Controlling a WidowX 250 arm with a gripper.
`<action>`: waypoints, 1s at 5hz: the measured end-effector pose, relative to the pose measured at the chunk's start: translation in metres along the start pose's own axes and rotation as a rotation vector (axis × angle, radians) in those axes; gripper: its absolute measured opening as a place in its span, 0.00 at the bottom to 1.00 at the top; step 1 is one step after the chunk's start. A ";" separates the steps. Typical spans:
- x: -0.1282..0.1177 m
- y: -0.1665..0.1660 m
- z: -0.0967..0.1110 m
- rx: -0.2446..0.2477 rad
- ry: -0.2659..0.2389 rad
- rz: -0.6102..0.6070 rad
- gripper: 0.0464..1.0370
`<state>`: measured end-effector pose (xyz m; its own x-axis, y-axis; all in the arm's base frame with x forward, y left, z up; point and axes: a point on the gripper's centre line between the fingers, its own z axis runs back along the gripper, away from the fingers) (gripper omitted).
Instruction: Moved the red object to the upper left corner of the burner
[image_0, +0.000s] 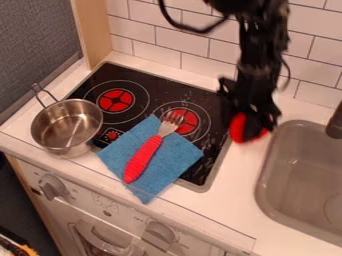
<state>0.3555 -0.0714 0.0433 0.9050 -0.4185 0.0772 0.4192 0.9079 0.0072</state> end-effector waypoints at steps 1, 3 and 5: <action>-0.019 0.051 0.022 0.027 -0.037 0.147 0.53; -0.076 0.133 0.019 0.056 -0.006 0.412 0.53; -0.105 0.211 0.016 0.092 -0.016 0.535 0.53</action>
<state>0.3476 0.1645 0.0523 0.9887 0.1030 0.1092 -0.1089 0.9928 0.0496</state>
